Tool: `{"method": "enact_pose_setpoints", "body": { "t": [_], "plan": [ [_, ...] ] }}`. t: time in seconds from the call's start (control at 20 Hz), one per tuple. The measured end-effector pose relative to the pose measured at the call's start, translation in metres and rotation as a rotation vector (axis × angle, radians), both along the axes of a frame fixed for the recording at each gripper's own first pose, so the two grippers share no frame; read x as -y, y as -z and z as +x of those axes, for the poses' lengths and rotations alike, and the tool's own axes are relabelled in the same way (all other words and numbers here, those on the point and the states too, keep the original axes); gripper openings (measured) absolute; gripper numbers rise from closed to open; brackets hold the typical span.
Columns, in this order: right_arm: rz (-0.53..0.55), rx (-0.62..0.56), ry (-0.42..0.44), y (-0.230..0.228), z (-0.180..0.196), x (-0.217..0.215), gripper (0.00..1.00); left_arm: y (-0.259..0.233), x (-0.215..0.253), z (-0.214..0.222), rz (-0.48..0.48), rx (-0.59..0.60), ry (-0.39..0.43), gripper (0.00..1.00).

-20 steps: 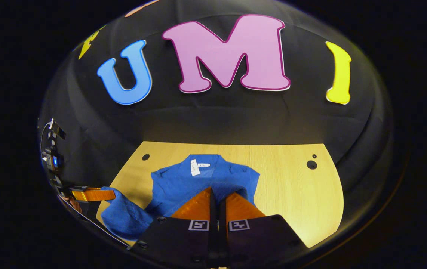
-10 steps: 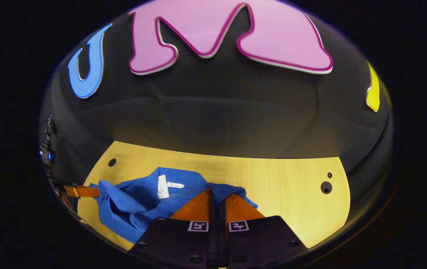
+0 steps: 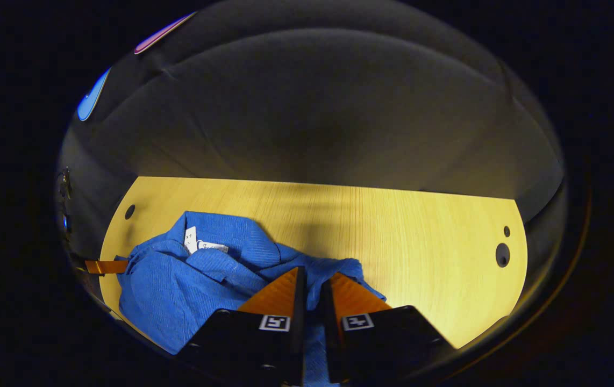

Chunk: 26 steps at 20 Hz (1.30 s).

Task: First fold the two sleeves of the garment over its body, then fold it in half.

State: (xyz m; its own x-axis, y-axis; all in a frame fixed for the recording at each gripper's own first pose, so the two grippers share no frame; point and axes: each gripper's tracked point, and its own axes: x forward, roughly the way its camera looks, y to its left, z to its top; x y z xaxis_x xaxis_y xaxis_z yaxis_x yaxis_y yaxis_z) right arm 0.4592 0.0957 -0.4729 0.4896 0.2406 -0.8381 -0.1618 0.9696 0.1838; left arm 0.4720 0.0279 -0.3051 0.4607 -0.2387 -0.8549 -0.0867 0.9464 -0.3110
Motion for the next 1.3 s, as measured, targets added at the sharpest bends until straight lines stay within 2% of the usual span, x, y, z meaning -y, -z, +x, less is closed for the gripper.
{"method": "enact_pose_setpoints", "body": {
  "t": [0.15,0.2,0.35,0.55,0.7,0.75,0.85,0.95,1.05,1.15,1.3],
  "plan": [
    [-0.014,0.001,-0.029,-0.003,-0.004,0.000,0.76,-0.001,-0.004,0.000,0.009,-0.016,0.004,0.02],
    [-0.021,0.012,-0.040,-0.006,-0.005,0.000,0.75,-0.002,-0.004,-0.001,0.003,-0.013,0.004,0.02],
    [-0.014,0.027,-0.080,-0.019,-0.015,-0.004,1.00,-0.002,-0.002,-0.006,-0.024,-0.043,-0.019,0.05],
    [-0.012,0.067,-0.129,-0.035,-0.030,-0.004,0.99,-0.025,-0.001,-0.015,-0.012,-0.002,-0.006,0.06],
    [0.003,0.108,-0.136,-0.054,-0.039,0.004,1.00,-0.050,-0.003,-0.015,0.089,0.120,0.038,0.09],
    [0.005,0.123,-0.133,-0.062,-0.041,0.005,1.00,-0.061,-0.002,-0.013,0.105,0.162,0.044,0.22],
    [0.019,0.143,-0.132,-0.070,-0.041,0.004,0.99,-0.075,0.009,-0.020,0.084,0.184,0.049,0.32],
    [0.015,0.168,-0.141,-0.085,-0.050,0.012,1.00,-0.090,0.018,-0.022,0.060,0.213,0.051,0.58],
    [0.020,0.186,-0.151,-0.097,-0.056,0.015,1.00,-0.095,0.011,-0.031,0.109,0.205,0.039,0.84],
    [0.026,0.196,-0.161,-0.105,-0.064,0.019,0.99,-0.112,0.004,-0.036,0.155,0.235,0.029,0.85],
    [0.037,0.236,-0.182,-0.127,-0.078,0.023,1.00,-0.145,0.005,-0.060,0.161,0.297,0.019,0.84]
  ]
}}
